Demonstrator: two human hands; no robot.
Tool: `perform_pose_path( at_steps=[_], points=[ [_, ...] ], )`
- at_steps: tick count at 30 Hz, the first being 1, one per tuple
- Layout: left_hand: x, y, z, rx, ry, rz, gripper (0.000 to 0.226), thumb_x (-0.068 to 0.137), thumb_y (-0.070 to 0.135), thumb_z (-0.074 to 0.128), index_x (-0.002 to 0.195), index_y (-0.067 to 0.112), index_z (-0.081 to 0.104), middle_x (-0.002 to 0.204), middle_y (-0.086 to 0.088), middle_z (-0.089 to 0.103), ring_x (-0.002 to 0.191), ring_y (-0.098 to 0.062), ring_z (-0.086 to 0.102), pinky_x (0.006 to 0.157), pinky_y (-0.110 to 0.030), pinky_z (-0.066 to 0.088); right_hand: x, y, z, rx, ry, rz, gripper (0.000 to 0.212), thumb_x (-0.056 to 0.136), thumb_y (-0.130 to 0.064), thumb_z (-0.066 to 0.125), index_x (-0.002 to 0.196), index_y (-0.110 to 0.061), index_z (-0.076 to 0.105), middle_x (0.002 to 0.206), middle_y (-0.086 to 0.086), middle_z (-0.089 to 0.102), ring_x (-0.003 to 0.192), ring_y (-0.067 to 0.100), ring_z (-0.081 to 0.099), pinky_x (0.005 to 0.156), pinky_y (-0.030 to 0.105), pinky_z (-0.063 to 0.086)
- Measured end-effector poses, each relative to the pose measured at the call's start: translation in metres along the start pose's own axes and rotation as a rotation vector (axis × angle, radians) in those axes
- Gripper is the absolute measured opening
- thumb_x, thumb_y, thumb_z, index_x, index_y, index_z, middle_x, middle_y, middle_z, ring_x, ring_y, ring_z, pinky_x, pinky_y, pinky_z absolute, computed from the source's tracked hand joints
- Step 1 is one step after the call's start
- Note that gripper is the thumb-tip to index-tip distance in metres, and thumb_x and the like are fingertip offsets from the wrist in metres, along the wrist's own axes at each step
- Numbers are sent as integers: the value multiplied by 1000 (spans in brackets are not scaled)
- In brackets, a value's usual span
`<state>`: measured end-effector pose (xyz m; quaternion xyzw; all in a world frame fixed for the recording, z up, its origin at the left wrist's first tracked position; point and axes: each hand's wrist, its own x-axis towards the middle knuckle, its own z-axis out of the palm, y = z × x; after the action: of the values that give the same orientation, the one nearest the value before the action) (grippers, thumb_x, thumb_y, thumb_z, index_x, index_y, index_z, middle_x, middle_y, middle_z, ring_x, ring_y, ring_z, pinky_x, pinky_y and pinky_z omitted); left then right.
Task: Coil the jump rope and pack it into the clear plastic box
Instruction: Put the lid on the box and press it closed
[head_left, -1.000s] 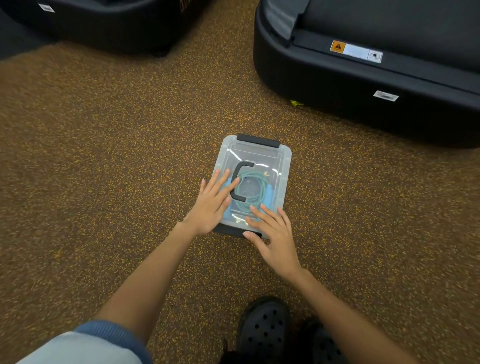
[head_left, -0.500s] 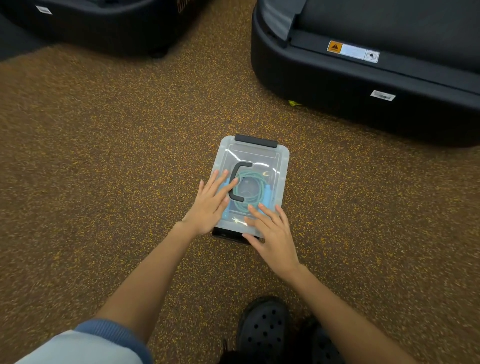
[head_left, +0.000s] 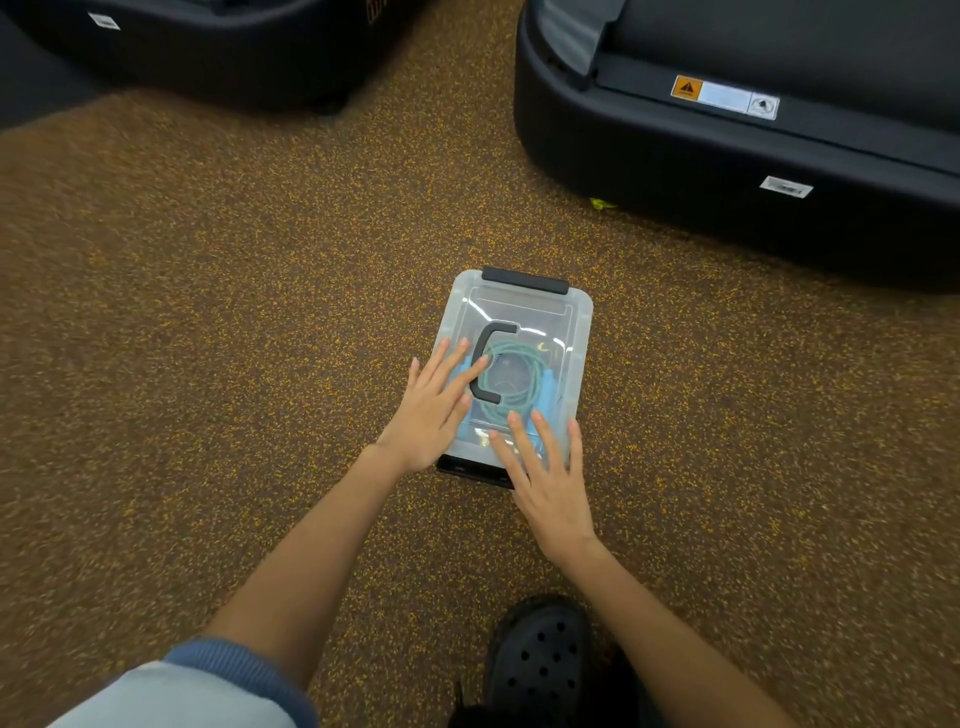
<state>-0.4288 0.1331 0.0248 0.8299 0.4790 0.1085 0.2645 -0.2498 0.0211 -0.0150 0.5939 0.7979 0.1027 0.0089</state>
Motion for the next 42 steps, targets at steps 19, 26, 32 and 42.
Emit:
perform_pose_path(
  at_steps=[19,26,32,42],
  points=[
    [1,-1,-1,-13,-16,1,46,104,27,26,149,31,17,157,10,-2,144,-9,-17,115,-45,-11,3,9,-15,160,114,32,105,53,-43,89,141,-22,37,145,6,49,134,31,34,109,58,24],
    [2,0,-4,-36,-21,-3,46,103,27,29,149,29,20,160,4,5,144,-9,-14,115,-48,-9,4,20,-20,439,218,36,51,83,-45,66,125,-15,60,140,2,55,132,23,43,111,53,31],
    [2,1,-4,-36,-26,-11,45,104,26,28,148,29,21,159,7,3,143,-9,-15,115,-46,-11,3,18,-23,699,176,118,51,85,-47,59,128,-19,61,143,-5,51,139,17,36,120,44,14],
    [1,3,-4,-45,-21,-4,45,104,23,29,148,30,21,156,11,2,143,-7,-15,113,-36,-14,3,8,-24,927,146,319,46,83,-43,66,125,-24,63,139,-17,49,139,-1,29,120,42,11]
  ],
)
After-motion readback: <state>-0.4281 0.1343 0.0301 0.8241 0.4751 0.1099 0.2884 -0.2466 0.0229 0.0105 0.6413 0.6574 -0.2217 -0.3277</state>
